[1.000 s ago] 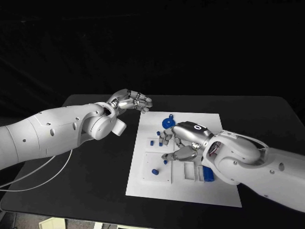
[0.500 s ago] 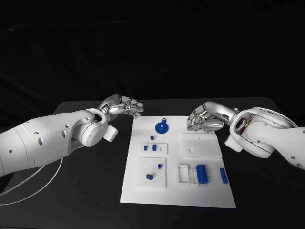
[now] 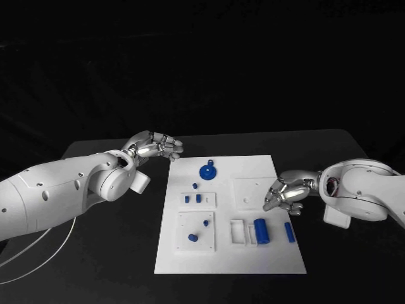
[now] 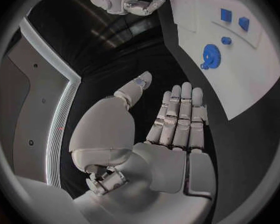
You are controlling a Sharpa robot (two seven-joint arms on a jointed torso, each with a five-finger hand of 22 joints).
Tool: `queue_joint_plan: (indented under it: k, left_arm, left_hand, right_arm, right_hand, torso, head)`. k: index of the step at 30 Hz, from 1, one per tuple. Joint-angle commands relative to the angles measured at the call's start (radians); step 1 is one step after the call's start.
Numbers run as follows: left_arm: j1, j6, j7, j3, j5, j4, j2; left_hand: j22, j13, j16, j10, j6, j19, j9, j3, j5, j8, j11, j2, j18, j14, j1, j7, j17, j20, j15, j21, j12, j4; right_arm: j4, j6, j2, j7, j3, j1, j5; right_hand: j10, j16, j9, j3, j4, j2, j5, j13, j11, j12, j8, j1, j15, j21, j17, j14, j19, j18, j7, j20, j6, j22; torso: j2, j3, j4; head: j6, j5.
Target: Assemble the parts on the task board
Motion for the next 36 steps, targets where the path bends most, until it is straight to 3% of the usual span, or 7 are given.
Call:
queue_joint_plan:
  k: [1,8,12,15,19,26,36]
  left_arm:
    - [-0.006,0.018,0.026,0.000,0.016,-0.001,0.004]
    - [-0.027,0.019,0.030,0.000,0.027,-0.016,0.017]
    - [-0.031,0.021,0.032,-0.001,0.033,-0.026,0.032]
    - [-0.031,0.024,0.036,-0.002,0.044,-0.032,0.044]
    - [-0.031,0.027,0.044,-0.002,0.044,-0.033,0.049]
    - [-0.032,0.029,0.055,-0.003,0.050,-0.033,0.048]
    - [-0.031,0.030,0.059,-0.002,0.055,-0.029,0.045]
  left_hand:
    - [0.002,-0.001,-0.006,-0.005,-0.005,-0.002,-0.001,-0.002,0.000,0.006,-0.002,0.002,0.018,-0.004,-0.005,-0.002,0.002,0.000,-0.003,-0.004,0.003,0.004]
    - [0.003,-0.002,-0.008,-0.005,-0.006,-0.002,-0.002,-0.004,-0.001,0.006,-0.001,0.002,0.017,-0.004,-0.009,-0.002,0.004,0.001,-0.003,-0.005,0.002,0.006]
    - [0.004,-0.003,-0.010,-0.006,-0.007,-0.003,-0.002,-0.006,-0.005,0.006,-0.001,0.003,0.017,-0.005,-0.012,-0.002,0.006,0.001,-0.002,-0.006,0.002,0.007]
    - [0.008,-0.005,-0.016,-0.006,-0.009,-0.004,-0.003,-0.028,-0.060,0.008,-0.001,0.001,0.018,-0.005,-0.037,-0.002,0.014,0.001,-0.002,-0.011,0.002,0.012]
    - [0.009,-0.007,-0.020,-0.007,-0.012,-0.006,-0.003,-0.073,-0.077,0.009,0.000,-0.021,0.017,-0.007,-0.086,-0.001,0.020,0.002,-0.001,-0.016,0.001,0.017]
    - [0.007,-0.009,-0.025,-0.009,-0.016,-0.006,-0.003,-0.119,-0.077,0.010,-0.001,-0.035,0.023,-0.009,-0.155,-0.002,0.027,0.001,-0.002,-0.025,0.001,0.031]
    - [0.005,-0.010,-0.042,-0.014,-0.023,-0.019,-0.005,-0.123,-0.076,0.009,0.000,-0.034,0.024,-0.028,-0.189,0.000,0.032,0.007,0.005,-0.043,0.000,0.047]
  right_arm:
    - [0.015,0.046,-0.005,-0.124,-0.004,0.001,0.012]
    - [0.049,0.012,-0.011,-0.212,-0.019,0.000,0.009]
    - [0.059,-0.002,-0.006,-0.252,-0.051,0.000,0.018]
    - [0.070,-0.028,0.002,-0.279,-0.058,0.000,-0.004]
    - [0.078,-0.053,0.016,-0.301,-0.070,-0.001,-0.027]
    - [0.076,-0.100,0.047,-0.304,-0.089,-0.003,-0.040]
    - [0.057,-0.133,0.089,-0.304,-0.095,-0.025,-0.079]
  right_hand:
    - [0.002,0.011,0.002,0.007,0.017,0.004,-0.003,0.018,0.003,0.017,-0.010,-0.017,0.000,0.013,0.013,-0.003,0.005,0.015,0.001,-0.012,-0.009,0.023]
    - [0.002,0.023,0.003,-0.001,0.033,-0.013,-0.007,0.035,0.003,0.027,-0.016,-0.058,-0.001,0.030,0.028,-0.004,0.005,0.015,0.001,-0.018,-0.007,0.022]
    - [0.004,0.030,0.002,-0.006,0.050,-0.026,-0.008,0.044,0.001,0.031,-0.020,-0.092,-0.002,0.041,0.037,-0.003,0.004,0.015,-0.001,-0.021,-0.001,0.022]
    - [0.006,0.034,0.001,-0.016,0.065,-0.045,-0.013,0.049,0.000,0.033,-0.022,-0.122,-0.003,0.047,0.042,-0.002,0.004,0.015,-0.002,-0.022,0.003,0.022]
    - [0.009,0.040,0.000,-0.028,0.085,-0.060,-0.013,0.055,-0.002,0.037,-0.024,-0.156,-0.006,0.055,0.048,-0.002,0.005,0.015,-0.004,-0.027,0.006,0.022]
    - [0.008,0.048,-0.002,-0.092,0.069,-0.047,-0.012,0.067,-0.004,0.041,-0.031,-0.201,-0.007,0.069,0.059,-0.006,-0.005,0.015,-0.006,-0.037,0.005,0.022]
    - [0.009,0.048,-0.004,-0.132,0.028,-0.026,-0.012,0.080,-0.005,0.045,-0.039,-0.212,-0.009,0.079,0.064,-0.008,-0.014,0.015,-0.007,-0.045,0.006,0.019]
  torso:
    - [-0.009,0.0003,-0.0045]
    - [-0.020,-0.0009,-0.0088]
    - [-0.030,-0.0050,-0.0106]
    - [-0.035,-0.0079,-0.0141]
    - [-0.038,-0.0098,-0.0158]
    - [-0.041,-0.0151,-0.0179]
    - [-0.039,-0.0164,-0.0161]
  head:
    - [-0.004,-0.005]
    - [-0.007,-0.008]
    - [-0.011,-0.012]
    - [-0.015,-0.019]
    - [-0.022,-0.014]
    - [-0.032,-0.012]
    - [-0.038,-0.010]
